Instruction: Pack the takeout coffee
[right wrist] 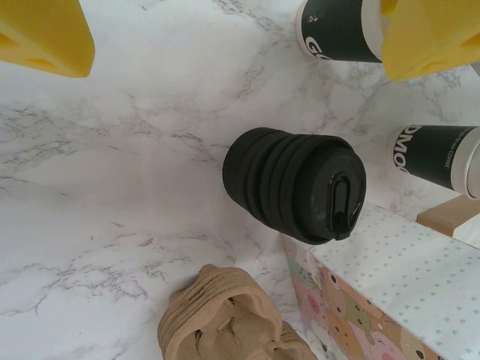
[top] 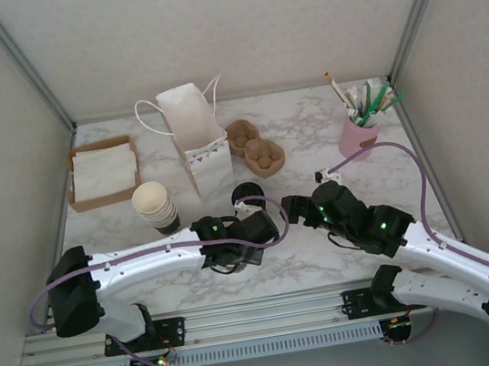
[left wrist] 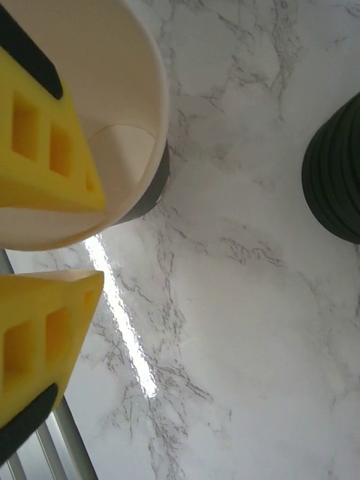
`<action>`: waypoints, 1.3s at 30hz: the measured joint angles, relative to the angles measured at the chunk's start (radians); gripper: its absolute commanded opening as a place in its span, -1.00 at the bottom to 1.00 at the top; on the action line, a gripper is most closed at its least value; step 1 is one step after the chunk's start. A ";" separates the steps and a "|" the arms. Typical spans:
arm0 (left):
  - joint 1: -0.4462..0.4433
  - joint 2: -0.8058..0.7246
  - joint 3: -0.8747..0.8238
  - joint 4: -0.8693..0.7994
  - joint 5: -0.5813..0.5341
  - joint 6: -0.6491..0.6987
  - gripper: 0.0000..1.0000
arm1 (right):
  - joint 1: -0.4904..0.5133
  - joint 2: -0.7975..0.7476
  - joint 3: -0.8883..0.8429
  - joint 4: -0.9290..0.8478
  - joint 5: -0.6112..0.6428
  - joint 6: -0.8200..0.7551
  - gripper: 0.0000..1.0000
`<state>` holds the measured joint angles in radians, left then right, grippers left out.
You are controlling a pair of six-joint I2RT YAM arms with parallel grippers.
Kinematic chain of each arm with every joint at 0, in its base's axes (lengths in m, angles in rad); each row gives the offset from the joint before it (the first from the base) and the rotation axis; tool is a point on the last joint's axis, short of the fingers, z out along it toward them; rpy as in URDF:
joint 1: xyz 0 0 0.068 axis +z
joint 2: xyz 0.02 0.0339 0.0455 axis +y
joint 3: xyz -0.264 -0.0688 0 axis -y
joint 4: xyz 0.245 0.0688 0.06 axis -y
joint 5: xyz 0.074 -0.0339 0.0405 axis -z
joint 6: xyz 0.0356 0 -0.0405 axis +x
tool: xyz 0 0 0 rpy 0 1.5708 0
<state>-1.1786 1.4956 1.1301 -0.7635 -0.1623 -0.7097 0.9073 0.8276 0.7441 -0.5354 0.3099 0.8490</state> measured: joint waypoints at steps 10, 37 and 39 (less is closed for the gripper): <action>0.025 -0.113 0.000 0.008 -0.019 0.022 0.85 | -0.002 0.044 0.060 -0.070 0.004 -0.016 0.97; 0.554 -0.768 -0.571 0.461 0.325 -0.026 0.99 | 0.097 0.765 0.763 -0.422 0.074 -0.325 0.96; 0.591 -0.781 -0.600 0.469 0.354 -0.034 0.99 | 0.118 0.834 0.827 -0.446 0.092 -0.340 0.95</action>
<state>-0.5877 0.7147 0.5301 -0.2943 0.1917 -0.7437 1.0256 1.6615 1.5715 -0.9817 0.4015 0.5091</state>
